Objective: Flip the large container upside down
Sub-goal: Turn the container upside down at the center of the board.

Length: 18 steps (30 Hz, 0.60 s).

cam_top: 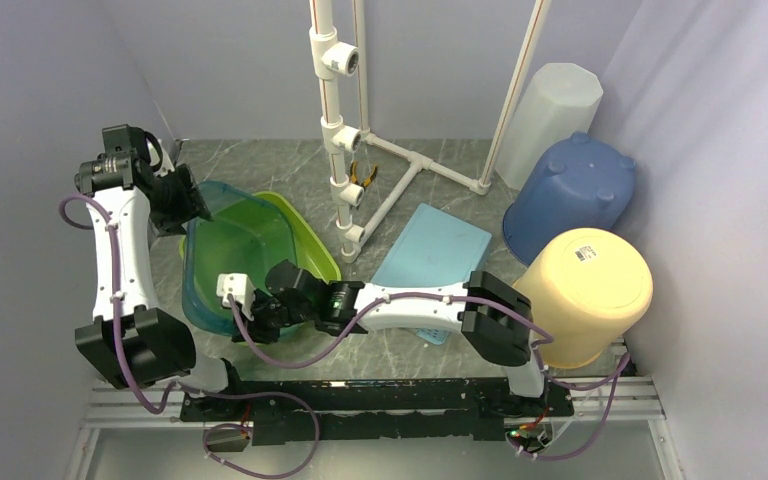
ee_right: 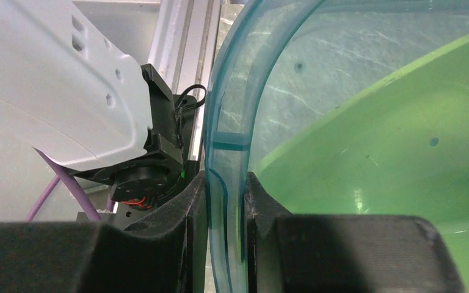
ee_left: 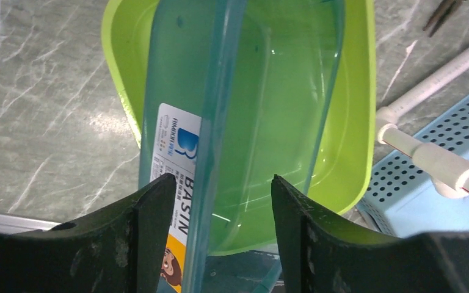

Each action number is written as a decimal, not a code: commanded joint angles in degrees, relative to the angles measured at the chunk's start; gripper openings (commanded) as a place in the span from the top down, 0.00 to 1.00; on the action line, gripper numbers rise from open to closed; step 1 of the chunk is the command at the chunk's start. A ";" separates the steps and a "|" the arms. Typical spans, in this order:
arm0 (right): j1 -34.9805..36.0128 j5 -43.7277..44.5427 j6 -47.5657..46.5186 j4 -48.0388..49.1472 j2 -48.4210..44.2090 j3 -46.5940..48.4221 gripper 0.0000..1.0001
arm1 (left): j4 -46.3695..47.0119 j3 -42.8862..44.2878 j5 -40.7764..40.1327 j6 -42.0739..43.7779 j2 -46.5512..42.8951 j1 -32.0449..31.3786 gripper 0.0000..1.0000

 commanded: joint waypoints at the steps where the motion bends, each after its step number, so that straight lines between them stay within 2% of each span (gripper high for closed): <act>1: 0.32 0.38 -1.37 6.11 -4.04 -2.04 1.00 | -1.13 1.65 -3.34 1.90 0.17 -0.11 0.37; 5: 0.29 0.76 -0.51 8.25 -4.88 -3.74 1.00 | -2.68 1.40 0.82 1.24 1.71 -0.11 0.50; 7: 0.17 0.84 -0.33 8.93 -5.09 -4.16 1.00 | -2.43 0.10 2.09 0.90 1.33 -0.06 0.63; 9: 0.07 0.73 0.01 9.12 -5.30 -4.34 1.00 | -2.37 -1.21 3.75 0.79 0.47 -0.12 0.70; 12: -0.22 0.34 0.30 9.60 -5.60 -4.54 1.00 | -2.74 -2.28 4.57 0.36 -0.70 -0.09 0.63; 18: -0.82 -0.57 1.29 10.00 -5.57 -4.02 1.00 | -3.07 -4.59 7.17 0.63 -2.68 -0.06 0.61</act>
